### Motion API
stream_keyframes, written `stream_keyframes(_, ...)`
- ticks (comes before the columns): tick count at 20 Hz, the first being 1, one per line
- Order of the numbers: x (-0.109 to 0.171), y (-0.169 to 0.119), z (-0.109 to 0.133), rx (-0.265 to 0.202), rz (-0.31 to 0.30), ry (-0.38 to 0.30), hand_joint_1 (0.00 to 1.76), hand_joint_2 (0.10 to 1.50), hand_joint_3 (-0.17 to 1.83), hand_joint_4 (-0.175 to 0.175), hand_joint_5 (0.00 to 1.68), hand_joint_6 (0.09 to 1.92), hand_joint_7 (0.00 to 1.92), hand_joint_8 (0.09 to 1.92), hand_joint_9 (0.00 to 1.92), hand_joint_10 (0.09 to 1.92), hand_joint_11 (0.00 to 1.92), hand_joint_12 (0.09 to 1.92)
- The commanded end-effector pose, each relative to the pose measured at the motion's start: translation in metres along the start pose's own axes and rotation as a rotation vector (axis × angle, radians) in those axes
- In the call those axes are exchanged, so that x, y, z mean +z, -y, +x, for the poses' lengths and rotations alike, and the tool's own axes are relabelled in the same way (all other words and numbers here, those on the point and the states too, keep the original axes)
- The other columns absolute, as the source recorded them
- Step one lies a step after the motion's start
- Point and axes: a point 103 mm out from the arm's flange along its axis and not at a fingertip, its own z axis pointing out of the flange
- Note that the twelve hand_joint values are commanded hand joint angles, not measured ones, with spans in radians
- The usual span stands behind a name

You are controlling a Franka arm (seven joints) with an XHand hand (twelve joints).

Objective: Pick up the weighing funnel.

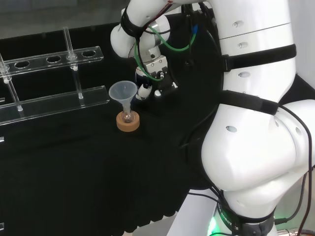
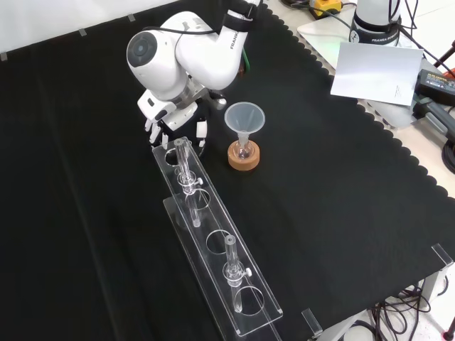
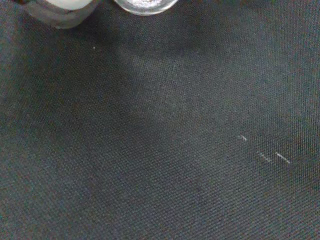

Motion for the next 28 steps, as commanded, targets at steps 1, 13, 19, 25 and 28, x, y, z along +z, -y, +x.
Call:
stream_keyframes(1,0.002,-0.001,0.004,0.0,0.018,0.01,1.09,0.88,0.25,0.175,1.21,0.65,0.55,0.67,0.88,0.44,0.64,1.21)
stream_keyframes(13,-0.006,0.003,0.0,0.019,-0.04,0.036,1.13,0.72,0.46,0.175,1.38,0.4,0.6,0.66,0.93,0.42,0.7,1.15)
stream_keyframes(19,-0.028,0.01,-0.011,0.025,-0.07,0.022,1.14,0.67,0.57,0.175,1.38,0.43,0.63,0.66,0.97,0.38,0.76,1.11)
stream_keyframes(25,-0.046,0.018,-0.024,0.045,-0.068,0.038,1.14,0.67,0.57,0.175,1.38,0.44,0.62,0.65,0.96,0.38,0.76,1.11)
stream_keyframes(28,-0.054,0.023,-0.035,0.062,-0.068,0.039,1.14,0.67,0.57,0.175,1.38,0.44,0.61,0.65,0.95,0.37,0.76,1.11)
